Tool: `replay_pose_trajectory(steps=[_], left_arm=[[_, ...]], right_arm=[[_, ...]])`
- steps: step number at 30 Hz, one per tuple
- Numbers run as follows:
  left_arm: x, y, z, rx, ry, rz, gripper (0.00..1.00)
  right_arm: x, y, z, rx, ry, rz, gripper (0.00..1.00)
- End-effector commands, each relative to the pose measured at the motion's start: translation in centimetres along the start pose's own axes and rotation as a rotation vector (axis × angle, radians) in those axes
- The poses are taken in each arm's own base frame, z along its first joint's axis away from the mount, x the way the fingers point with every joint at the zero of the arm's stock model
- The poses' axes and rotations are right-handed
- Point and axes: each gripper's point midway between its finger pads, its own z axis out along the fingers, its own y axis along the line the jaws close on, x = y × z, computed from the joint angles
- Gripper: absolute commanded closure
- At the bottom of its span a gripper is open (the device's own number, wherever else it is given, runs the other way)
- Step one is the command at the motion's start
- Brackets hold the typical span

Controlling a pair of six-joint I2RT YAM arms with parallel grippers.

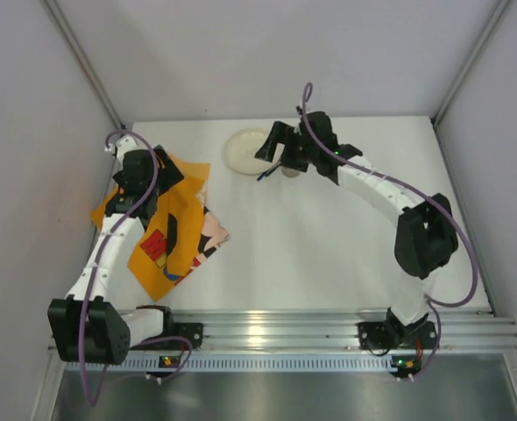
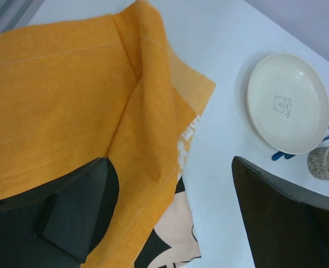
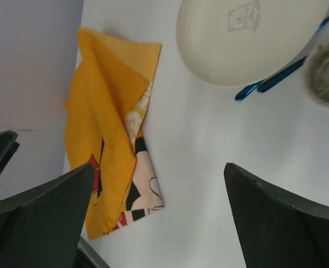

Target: Set the dinner table for one person

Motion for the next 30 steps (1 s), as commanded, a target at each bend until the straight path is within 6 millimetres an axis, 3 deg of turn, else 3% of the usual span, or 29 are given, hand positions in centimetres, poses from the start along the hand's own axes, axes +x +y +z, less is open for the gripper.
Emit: replay_pose_trajectory(steps=[1, 2, 4, 5, 6, 8, 9, 10, 15, 19, 22, 30], left_arm=[[1.5, 3.1, -0.6, -0.148, 0.043, -0.032, 0.02], [2.0, 3.9, -0.6, -0.19, 0.061, -0.023, 0.02], [4.6, 6.5, -0.6, -0.3, 0.141, 0.025, 0.02], [5.6, 7.3, -0.6, -0.328, 0.174, 0.042, 0.02], [6.8, 7.8, -0.6, -0.335, 0.219, 0.054, 0.02], [9.5, 9.0, -0.1, -0.344, 0.307, 0.116, 0.02], [10.4, 9.2, 0.1, -0.327, 0.336, 0.134, 0.02], [12.2, 9.5, 0.2, -0.302, 0.397, 0.162, 0.02], [13.5, 9.3, 1.7, -0.249, 0.415, 0.172, 0.02], [10.9, 9.9, 3.1, -0.295, 0.363, 0.17, 0.02], [10.7, 10.4, 4.5, -0.319, 0.351, 0.189, 0.02], [16.3, 7.4, 7.8, -0.11, 0.547, 0.135, 0.02]], right_arm=[[1.9, 6.5, -0.2, -0.135, 0.112, -0.003, 0.0], [4.0, 8.7, -0.1, -0.164, 0.161, -0.034, 0.0], [7.4, 9.3, 1.6, -0.167, 0.249, -0.052, 0.0], [9.0, 11.3, 1.6, -0.209, 0.293, -0.069, 0.0], [11.2, 10.6, 3.0, -0.189, 0.352, -0.065, 0.0], [13.1, 11.9, 3.5, -0.216, 0.402, -0.078, 0.0], [14.4, 11.5, 4.3, -0.208, 0.433, -0.075, 0.0], [14.9, 11.5, 4.6, -0.211, 0.447, -0.076, 0.0], [16.6, 10.8, 5.5, -0.212, 0.505, -0.073, 0.0], [18.0, 10.6, 5.7, -0.216, 0.549, -0.064, 0.0], [18.9, 10.2, 6.1, -0.21, 0.566, -0.066, 0.0], [18.8, 8.4, 5.3, -0.174, 0.569, -0.068, 0.0]])
